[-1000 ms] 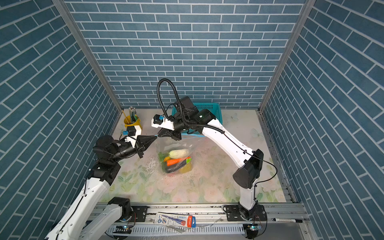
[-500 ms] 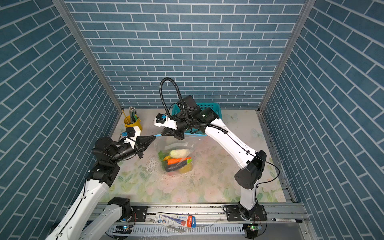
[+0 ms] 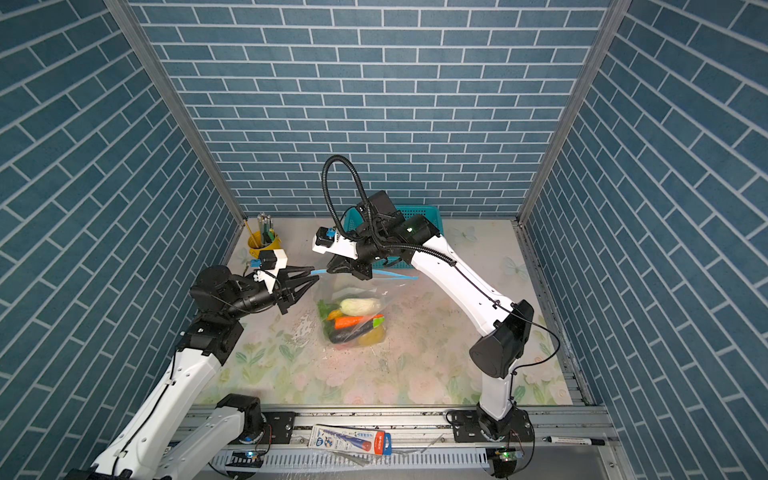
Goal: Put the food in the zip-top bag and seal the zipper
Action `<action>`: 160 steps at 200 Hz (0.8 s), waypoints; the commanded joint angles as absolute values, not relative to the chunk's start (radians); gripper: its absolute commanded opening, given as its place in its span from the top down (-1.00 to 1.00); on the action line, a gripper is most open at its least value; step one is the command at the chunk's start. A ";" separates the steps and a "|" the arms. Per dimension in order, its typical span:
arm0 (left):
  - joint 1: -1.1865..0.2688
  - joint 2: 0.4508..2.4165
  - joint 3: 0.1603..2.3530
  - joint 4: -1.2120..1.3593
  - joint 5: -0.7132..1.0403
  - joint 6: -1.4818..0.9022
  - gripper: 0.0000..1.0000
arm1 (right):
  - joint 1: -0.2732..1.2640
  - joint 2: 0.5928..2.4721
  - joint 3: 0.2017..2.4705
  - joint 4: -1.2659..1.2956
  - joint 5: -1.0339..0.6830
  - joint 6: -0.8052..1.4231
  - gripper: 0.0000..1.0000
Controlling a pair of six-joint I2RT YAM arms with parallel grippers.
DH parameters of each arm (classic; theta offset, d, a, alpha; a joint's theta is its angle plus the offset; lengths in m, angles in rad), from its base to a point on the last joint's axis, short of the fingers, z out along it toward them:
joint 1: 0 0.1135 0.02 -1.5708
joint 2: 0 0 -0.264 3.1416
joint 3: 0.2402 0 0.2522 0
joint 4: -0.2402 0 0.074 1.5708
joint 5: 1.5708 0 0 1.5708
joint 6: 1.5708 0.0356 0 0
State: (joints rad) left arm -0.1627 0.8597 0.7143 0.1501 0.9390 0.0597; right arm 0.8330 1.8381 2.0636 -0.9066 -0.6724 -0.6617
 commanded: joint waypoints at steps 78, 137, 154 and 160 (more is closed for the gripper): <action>-0.191 0.897 0.761 0.194 0.973 0.061 0.56 | 0.838 1.841 2.120 -0.937 -0.709 -0.701 0.92; -0.197 0.904 0.765 0.193 0.982 0.065 1.00 | 0.838 1.838 2.121 -0.939 -0.707 -0.698 0.92; -0.198 0.901 0.764 0.189 0.982 0.068 1.00 | 0.840 1.834 2.119 -0.940 -0.702 -0.694 0.90; -0.197 0.899 0.763 0.189 0.982 0.068 1.00 | 0.840 1.833 2.118 -0.940 -0.699 -0.693 0.90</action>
State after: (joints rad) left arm -0.1913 0.9031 0.7361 0.1741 0.9653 0.0624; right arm 0.8352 1.8385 2.0674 -0.9134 -0.6769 -0.6617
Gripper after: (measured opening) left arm 0.050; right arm 0.095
